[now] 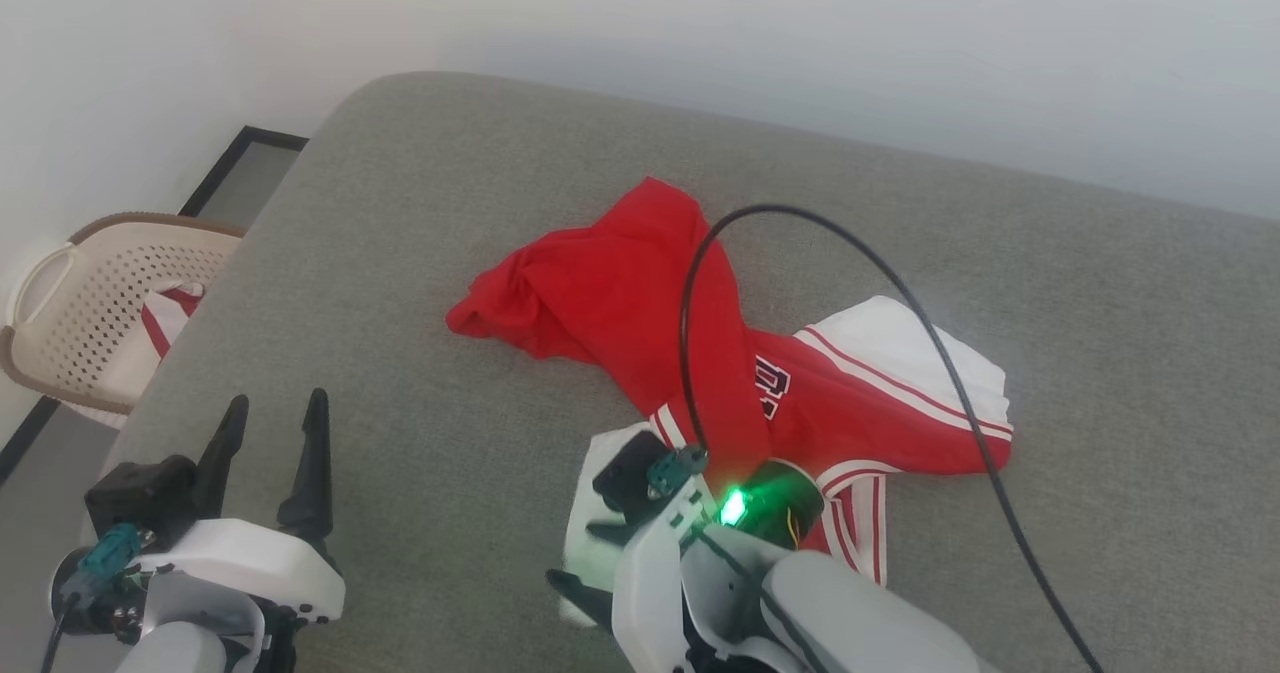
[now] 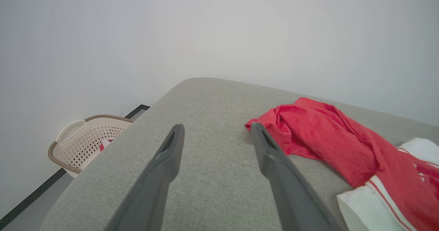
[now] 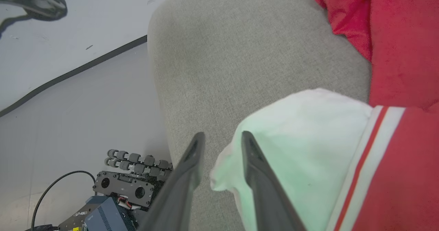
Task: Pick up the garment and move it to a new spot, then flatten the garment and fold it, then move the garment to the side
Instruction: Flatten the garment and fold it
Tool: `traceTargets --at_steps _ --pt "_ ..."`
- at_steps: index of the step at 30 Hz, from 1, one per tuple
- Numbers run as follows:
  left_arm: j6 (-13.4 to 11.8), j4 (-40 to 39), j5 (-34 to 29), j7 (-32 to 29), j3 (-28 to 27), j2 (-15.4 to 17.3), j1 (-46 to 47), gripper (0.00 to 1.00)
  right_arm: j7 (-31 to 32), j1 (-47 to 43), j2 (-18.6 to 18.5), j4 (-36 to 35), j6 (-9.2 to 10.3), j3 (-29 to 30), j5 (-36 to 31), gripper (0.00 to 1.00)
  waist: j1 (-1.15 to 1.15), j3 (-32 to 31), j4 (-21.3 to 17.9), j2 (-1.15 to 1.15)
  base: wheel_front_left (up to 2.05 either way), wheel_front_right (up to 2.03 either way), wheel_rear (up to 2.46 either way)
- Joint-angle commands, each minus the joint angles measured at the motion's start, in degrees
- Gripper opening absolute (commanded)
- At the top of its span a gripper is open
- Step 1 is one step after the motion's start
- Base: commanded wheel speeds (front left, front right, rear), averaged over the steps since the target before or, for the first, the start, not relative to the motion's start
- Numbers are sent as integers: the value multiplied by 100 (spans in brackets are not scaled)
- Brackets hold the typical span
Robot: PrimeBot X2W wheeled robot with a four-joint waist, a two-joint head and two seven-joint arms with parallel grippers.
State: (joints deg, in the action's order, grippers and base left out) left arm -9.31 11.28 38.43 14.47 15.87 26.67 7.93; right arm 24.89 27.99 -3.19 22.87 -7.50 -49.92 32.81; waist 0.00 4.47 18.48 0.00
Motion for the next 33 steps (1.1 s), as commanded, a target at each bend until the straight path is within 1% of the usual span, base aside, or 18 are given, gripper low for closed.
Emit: traceTargets --at_steps 1,4,8,16,24,27,29,33 --pt "34 30 3 29 -15 3 35 100 -63 116 22 16 2 -8 79 100 0 -17 -17 0 0 0 0" --pt "47 52 25 36 -61 35 -32 100 -166 197 -61 -50 2 19 183 100 0 -56 -75 0 0 0 0" --pt "46 32 19 42 -101 94 -110 100 -302 253 -164 -253 2 254 300 100 0 -123 -177 0 0 0 0" --pt "19 -56 -6 43 -136 185 -203 100 -593 64 -511 -431 2 1310 -41 100 0 -213 -363 0 0 0 0" --pt "-32 -114 -62 47 -140 236 -238 100 -1138 -147 -795 -507 2 2282 -439 100 0 -215 -516 0 0 0 0" --pt "-44 -137 -69 51 -145 245 -240 100 -1156 -213 -848 -447 2 2573 -494 100 0 -186 -551 0 0 0 0" --pt "-41 -143 -73 52 -144 242 -232 100 -1152 -210 -882 -410 2 2661 -523 100 0 -170 -554 0 0 0 0" --pt "-13 -183 -99 55 -92 204 -140 100 -1032 -142 -935 -160 2 2935 -538 100 0 -59 -505 0 0 0 0"
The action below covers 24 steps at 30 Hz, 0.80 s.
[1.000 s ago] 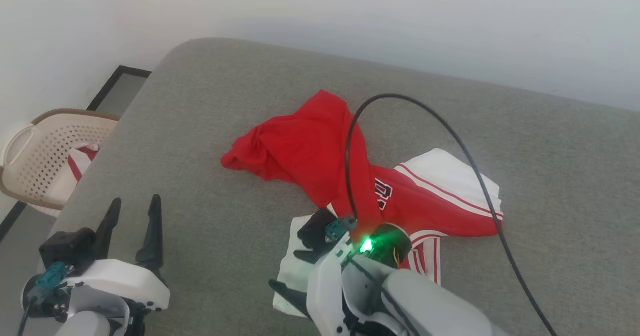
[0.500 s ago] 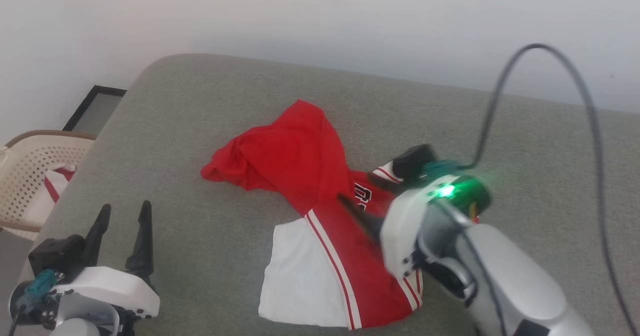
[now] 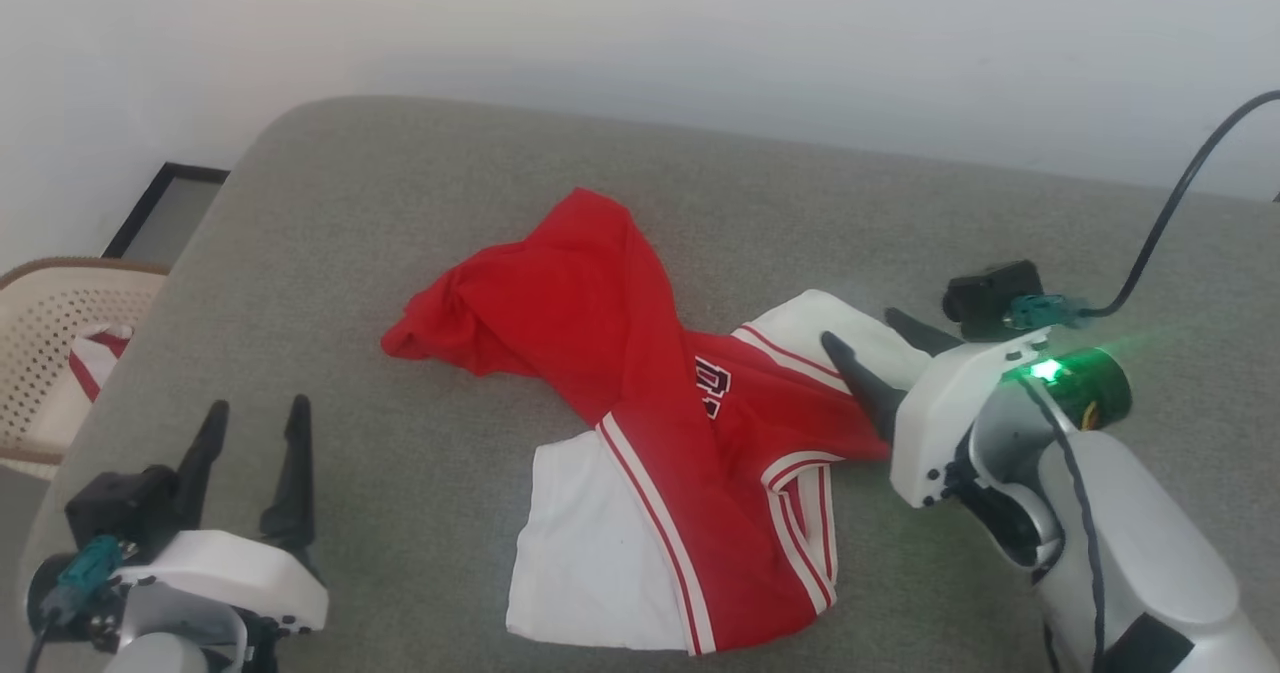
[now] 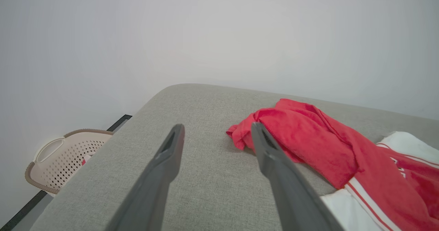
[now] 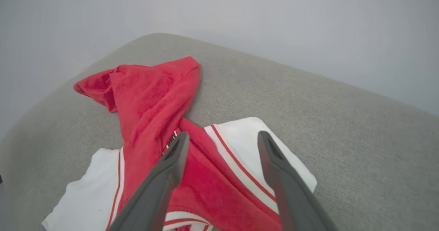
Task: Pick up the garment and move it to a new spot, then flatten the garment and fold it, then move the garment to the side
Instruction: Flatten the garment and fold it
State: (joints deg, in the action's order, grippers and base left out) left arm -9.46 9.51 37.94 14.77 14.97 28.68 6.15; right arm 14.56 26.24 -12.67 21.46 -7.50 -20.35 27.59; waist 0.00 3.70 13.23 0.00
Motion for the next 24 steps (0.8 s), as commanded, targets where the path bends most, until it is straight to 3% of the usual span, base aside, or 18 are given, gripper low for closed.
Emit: traceTargets --at_steps 1,14,24 --pt "14 -11 -66 22 28 -12 75 100 26 70 -5 51 2 3 -14 100 0 52 47 0 0 0 0" --pt "92 -17 -171 42 151 -238 360 100 727 927 -328 1582 2 256 67 100 0 539 467 0 0 0 0" --pt "191 71 -227 46 110 -455 477 100 1345 1464 -340 2896 2 264 14 100 0 766 686 0 0 0 0"
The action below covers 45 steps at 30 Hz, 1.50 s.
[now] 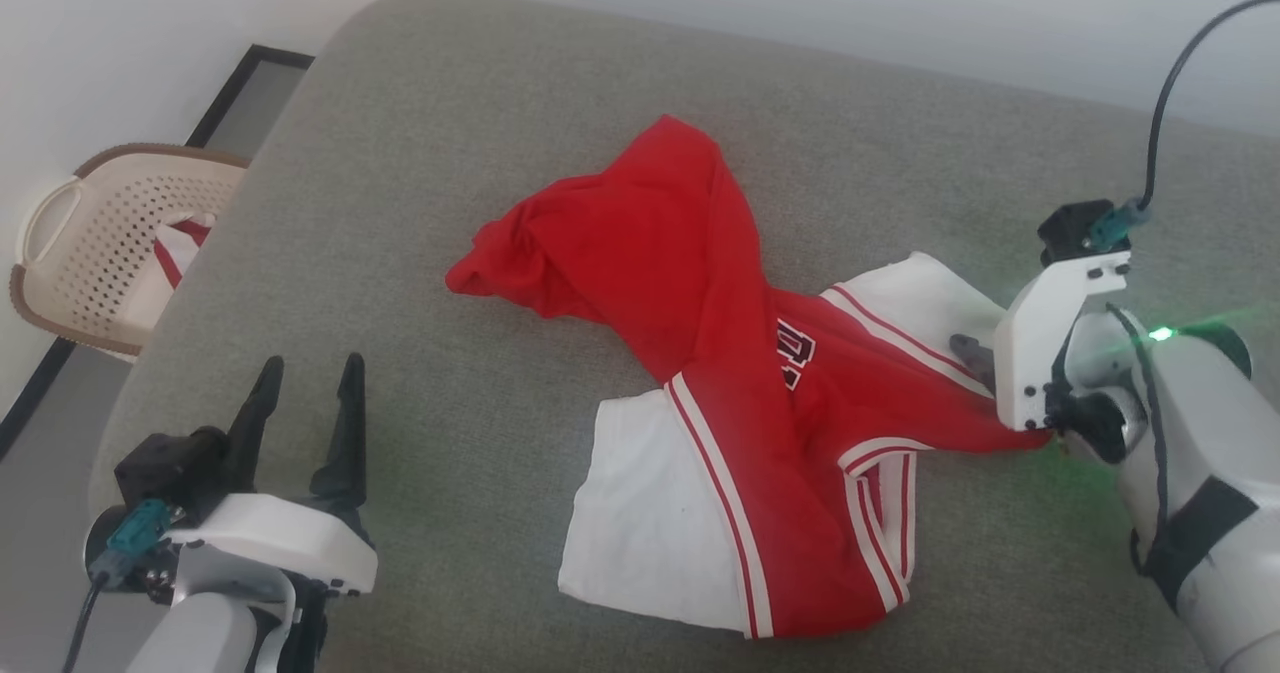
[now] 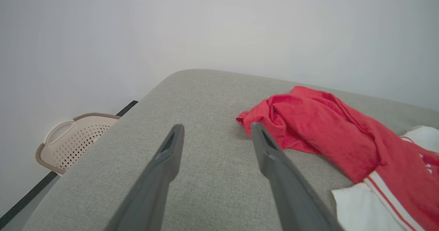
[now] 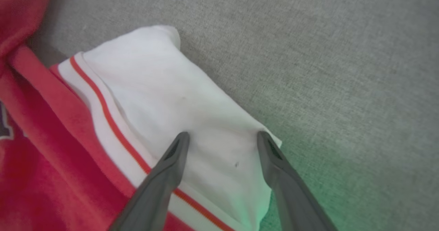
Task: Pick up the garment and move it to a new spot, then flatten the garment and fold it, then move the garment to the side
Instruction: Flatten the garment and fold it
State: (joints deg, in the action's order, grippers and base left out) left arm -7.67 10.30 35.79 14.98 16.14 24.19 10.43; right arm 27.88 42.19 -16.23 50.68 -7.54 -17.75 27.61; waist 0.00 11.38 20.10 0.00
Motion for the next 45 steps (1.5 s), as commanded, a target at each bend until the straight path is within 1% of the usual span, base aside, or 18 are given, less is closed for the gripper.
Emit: traceTargets --at_steps 1,2,3,6,14,20,30,36,42,45 --pt "30 21 -29 26 -38 -39 52 100 86 -65 37 210 10 -47 -50 100 0 14 10 0 0 0 0" --pt "42 30 -44 26 -58 -55 58 100 101 -35 55 317 11 -32 -32 46 0 17 14 0 0 0 0" --pt "40 41 -56 27 -78 -69 65 100 128 -6 73 411 10 -54 -46 0 0 18 17 0 0 0 0" --pt "69 63 -97 28 -157 -124 59 100 36 107 83 530 11 -122 -43 0 0 5 1 0 0 0 0" --pt "133 116 -195 28 -356 -167 -101 100 -291 239 -110 511 12 -127 65 0 0 -173 -174 0 0 0 0" --pt "160 126 -295 28 -522 -139 -242 100 -520 66 -315 391 11 -84 182 0 0 -379 -434 0 0 0 0" --pt "250 119 -330 28 -659 -5 -479 100 -758 -453 -720 245 11 285 418 0 0 -722 -904 0 0 0 0" --pt "300 136 -278 27 -711 64 -577 100 -850 -837 -838 222 11 603 462 0 0 -919 -1156 0 0 0 0" --pt "359 147 -243 -16 -697 150 -629 100 -858 -1393 -790 150 11 924 457 0 0 -1054 -1328 0 0 0 0" --pt "409 119 -208 -63 -670 177 -633 100 -824 -1626 -679 107 10 1055 439 0 0 -1079 -1406 0 0 0 0"
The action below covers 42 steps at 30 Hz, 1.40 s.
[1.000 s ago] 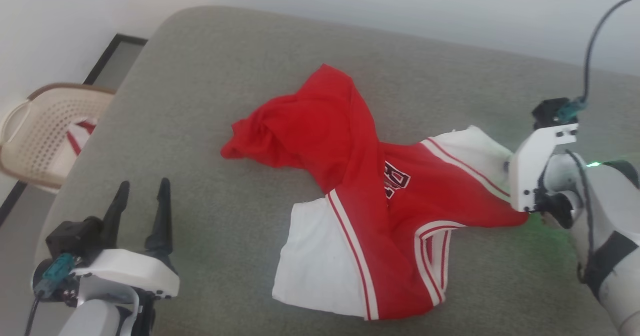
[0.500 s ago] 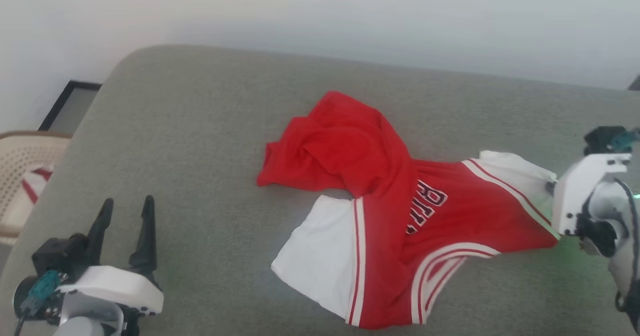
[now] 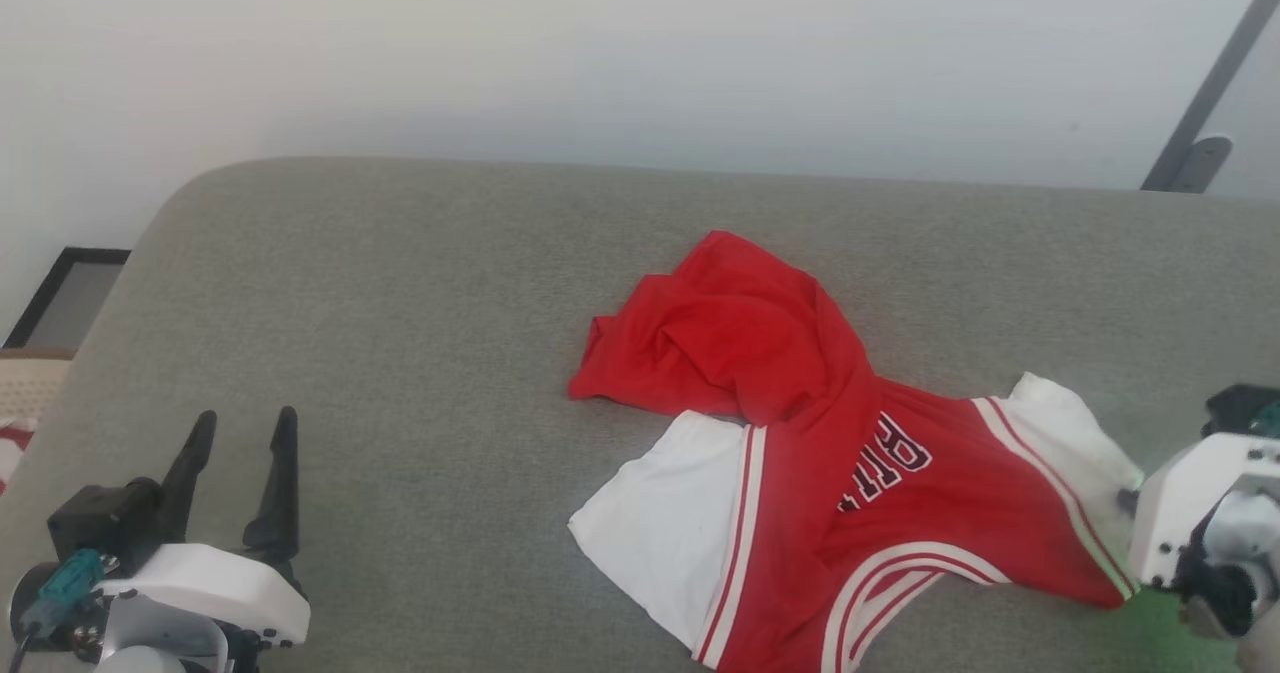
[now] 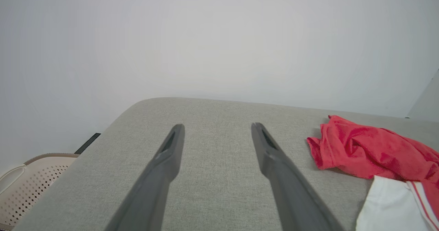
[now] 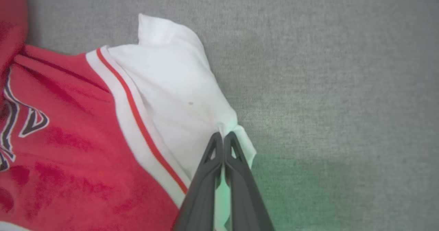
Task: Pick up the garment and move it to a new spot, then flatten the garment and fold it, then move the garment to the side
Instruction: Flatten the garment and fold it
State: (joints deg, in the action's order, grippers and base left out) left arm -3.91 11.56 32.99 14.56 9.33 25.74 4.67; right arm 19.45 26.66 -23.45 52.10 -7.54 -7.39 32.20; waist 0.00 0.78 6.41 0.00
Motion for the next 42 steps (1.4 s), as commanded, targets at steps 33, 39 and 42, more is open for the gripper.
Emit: traceTargets --at_steps 33,39,42 --pt "875 596 1424 -5461 1685 304 2291 100 -938 -645 1018 -3085 9 1429 -1250 100 0 235 -1109 0 0 0 0" --pt "725 910 1525 -6247 1928 195 2521 100 -997 -619 1198 -3650 9 1744 -1487 100 0 451 -1279 0 0 0 0" --pt "668 1039 1559 -6489 2011 118 2625 100 -1015 -604 1244 -3830 9 1835 -1557 100 0 541 -1333 0 0 0 0"
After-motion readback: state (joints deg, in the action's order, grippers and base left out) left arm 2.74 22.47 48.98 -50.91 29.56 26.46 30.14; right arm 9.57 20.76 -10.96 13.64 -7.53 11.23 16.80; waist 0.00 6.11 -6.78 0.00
